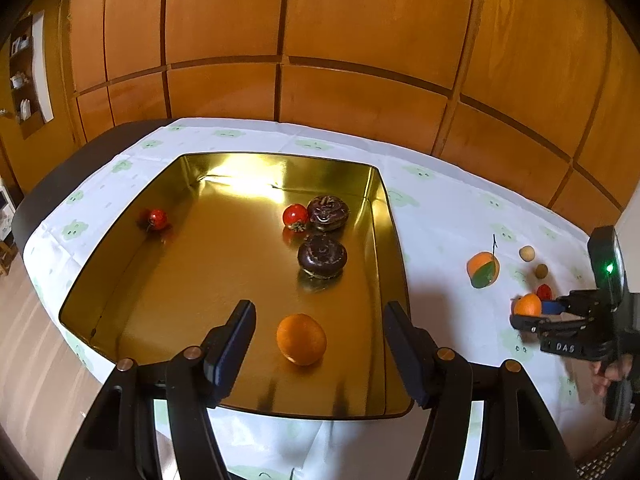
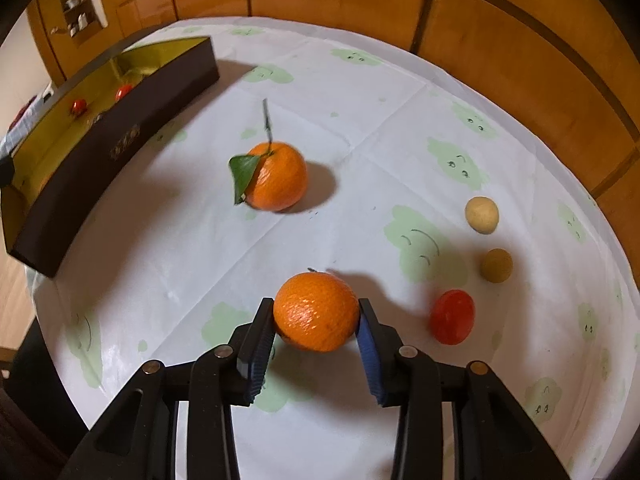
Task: Organize fruits
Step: 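Carry the held tangerine over the gold tray with the right tool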
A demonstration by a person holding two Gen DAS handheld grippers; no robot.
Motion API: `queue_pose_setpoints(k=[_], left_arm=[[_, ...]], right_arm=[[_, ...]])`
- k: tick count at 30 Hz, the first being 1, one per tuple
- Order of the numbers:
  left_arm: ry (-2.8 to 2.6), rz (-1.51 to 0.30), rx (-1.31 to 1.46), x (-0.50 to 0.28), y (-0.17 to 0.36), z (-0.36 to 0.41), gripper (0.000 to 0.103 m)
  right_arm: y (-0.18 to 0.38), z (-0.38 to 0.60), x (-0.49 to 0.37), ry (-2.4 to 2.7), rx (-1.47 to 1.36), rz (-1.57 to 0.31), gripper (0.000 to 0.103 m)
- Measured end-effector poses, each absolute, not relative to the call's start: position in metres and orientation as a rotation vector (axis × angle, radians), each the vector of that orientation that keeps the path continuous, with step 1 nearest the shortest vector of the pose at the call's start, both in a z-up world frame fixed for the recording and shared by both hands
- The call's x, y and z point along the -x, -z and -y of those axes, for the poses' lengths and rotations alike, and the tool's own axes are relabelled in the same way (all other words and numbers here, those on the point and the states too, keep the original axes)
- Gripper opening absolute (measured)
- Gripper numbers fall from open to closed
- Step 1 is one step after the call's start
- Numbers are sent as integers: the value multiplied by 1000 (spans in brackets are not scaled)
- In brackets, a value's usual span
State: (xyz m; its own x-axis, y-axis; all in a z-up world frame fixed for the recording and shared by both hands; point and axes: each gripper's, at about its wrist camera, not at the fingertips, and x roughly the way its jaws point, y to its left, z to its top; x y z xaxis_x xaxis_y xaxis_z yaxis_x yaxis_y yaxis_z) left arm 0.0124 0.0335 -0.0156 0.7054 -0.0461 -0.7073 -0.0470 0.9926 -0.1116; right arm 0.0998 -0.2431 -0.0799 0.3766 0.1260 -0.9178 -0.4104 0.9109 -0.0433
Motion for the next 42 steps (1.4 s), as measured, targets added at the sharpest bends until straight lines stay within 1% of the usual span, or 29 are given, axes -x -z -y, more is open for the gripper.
queue_pose_setpoints(k=[7,10,20,30,42], left_arm=[[-13,-782,143,-10,16,-43,67],[-20,-781,155,-10,17,-48,67],[-52,-772,175,-5,18,-67,67],[-80,-766,199,-1,21,-83,67],[-93,-757,220,1,21,-92,67]], right_arm=[[73,240,-95,-348,260,-1146,39],[60,231,-88,-380,229,-1125,39],[13,159,-74,-559,169,-1005,39],[4,123,-61,-630,132,-979,40],[-4,84,-69,-669,151,-957,40]])
